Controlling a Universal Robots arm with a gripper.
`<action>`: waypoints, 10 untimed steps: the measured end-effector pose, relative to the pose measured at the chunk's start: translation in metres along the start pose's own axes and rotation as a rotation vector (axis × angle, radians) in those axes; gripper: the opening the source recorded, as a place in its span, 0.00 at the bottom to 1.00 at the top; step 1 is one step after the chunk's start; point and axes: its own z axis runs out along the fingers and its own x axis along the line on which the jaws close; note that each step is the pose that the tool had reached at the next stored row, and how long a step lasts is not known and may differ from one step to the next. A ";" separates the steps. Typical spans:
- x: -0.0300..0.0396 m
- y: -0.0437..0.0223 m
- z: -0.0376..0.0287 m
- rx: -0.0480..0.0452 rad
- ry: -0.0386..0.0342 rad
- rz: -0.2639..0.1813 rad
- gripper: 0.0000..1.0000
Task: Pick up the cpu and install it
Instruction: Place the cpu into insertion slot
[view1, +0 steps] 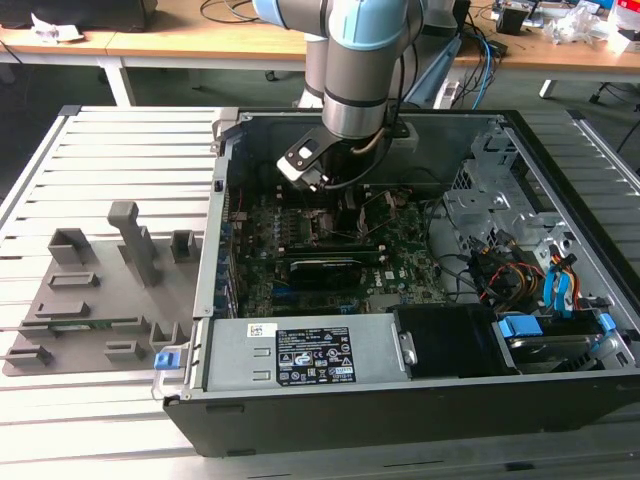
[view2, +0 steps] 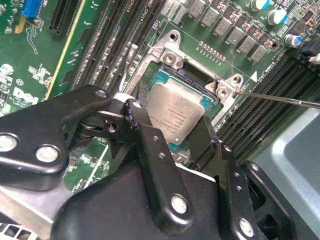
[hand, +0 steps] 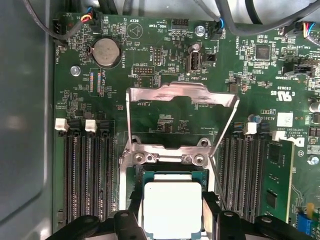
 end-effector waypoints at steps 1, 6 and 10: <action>0.0008 0.0001 0.0011 -0.0001 0.0007 0.000 0.55; 0.0010 0.0000 0.0038 0.0009 -0.0014 0.000 0.55; 0.0008 0.0000 0.0037 0.0006 -0.0029 0.000 0.56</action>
